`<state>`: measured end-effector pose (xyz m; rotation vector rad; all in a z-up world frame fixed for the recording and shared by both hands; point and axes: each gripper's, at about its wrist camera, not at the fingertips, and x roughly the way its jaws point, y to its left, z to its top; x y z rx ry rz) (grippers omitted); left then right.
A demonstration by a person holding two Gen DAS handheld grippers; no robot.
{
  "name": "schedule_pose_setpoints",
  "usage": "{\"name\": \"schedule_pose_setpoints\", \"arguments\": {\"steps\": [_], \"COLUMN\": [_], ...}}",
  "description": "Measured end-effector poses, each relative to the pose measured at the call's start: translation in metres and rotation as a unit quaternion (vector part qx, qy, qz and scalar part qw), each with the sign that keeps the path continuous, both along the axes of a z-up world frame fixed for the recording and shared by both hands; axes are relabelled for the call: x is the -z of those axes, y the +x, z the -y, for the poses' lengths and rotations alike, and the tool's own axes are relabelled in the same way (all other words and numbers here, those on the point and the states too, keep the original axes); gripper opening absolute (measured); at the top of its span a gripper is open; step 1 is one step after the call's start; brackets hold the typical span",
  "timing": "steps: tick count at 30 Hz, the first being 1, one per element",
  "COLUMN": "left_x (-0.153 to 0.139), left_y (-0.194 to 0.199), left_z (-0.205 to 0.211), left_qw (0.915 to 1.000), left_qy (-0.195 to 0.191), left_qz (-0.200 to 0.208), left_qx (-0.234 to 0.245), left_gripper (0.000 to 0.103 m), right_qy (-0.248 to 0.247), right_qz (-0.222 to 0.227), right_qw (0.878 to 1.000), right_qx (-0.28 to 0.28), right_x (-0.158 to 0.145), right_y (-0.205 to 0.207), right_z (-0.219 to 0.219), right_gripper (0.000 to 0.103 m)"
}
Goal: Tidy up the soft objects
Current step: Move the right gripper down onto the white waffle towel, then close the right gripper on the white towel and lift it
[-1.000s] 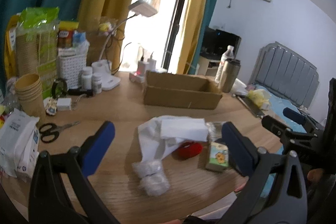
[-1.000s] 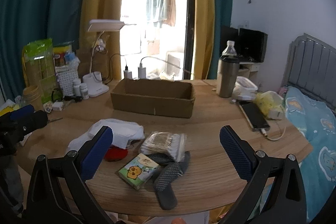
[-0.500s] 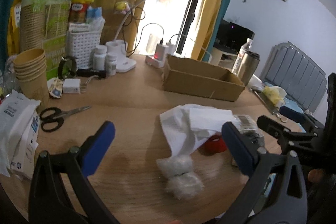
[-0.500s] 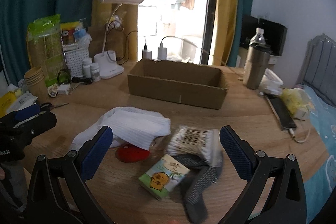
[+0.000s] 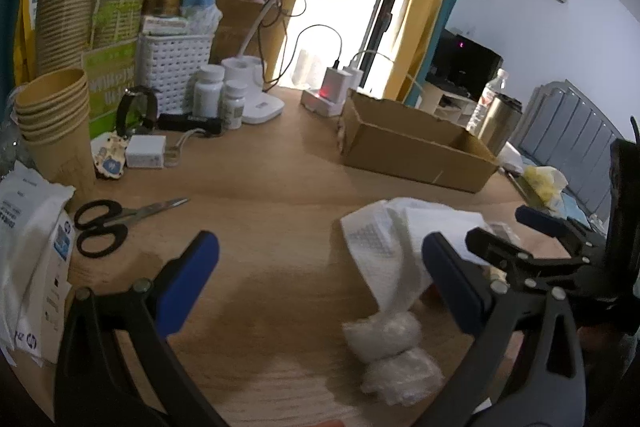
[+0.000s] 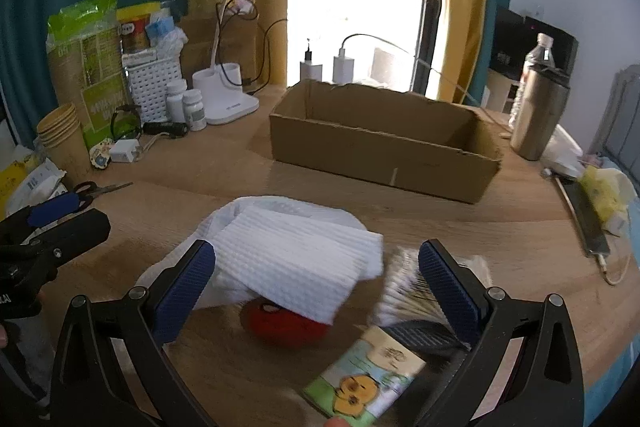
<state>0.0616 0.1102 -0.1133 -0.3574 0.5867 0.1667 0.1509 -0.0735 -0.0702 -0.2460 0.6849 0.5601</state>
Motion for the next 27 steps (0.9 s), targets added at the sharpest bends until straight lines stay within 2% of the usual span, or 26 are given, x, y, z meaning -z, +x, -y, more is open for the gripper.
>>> {"name": "schedule_pose_setpoints", "arguments": {"steps": [4,9,15,18,26,27], "left_x": [0.003,0.007,0.009,0.01,0.008,0.008], "left_y": [0.002,0.004,0.008,0.009,0.011,0.011], "left_z": [-0.006,-0.01,-0.007,-0.005,0.004,0.005], "left_qw": [1.0,0.9999,0.9999,0.9999,0.9998,0.9998], "left_qy": [0.0,-0.005,-0.006,-0.006,0.0,0.0], "left_qz": [-0.004,-0.01,-0.013,-0.015,-0.019,-0.019], "left_qx": [-0.007,-0.013,-0.007,-0.004,0.004,0.004], "left_gripper": [0.102,0.102,0.102,0.102,0.102,0.102], "right_qy": [-0.002,-0.006,-0.008,-0.008,-0.018,-0.015], "right_qz": [-0.017,-0.035,-0.051,-0.051,-0.047,-0.043], "right_qw": [1.0,0.999,0.998,0.997,0.997,0.997], "right_qx": [-0.017,-0.029,-0.043,-0.049,-0.064,-0.064], "right_x": [0.008,0.015,0.021,0.022,0.025,0.024], "right_y": [0.007,0.013,0.017,0.015,0.01,0.009], "right_z": [-0.012,-0.023,-0.027,-0.027,-0.025,-0.024], "right_gripper": [0.102,0.095,0.079,0.067,0.013,0.012]}}
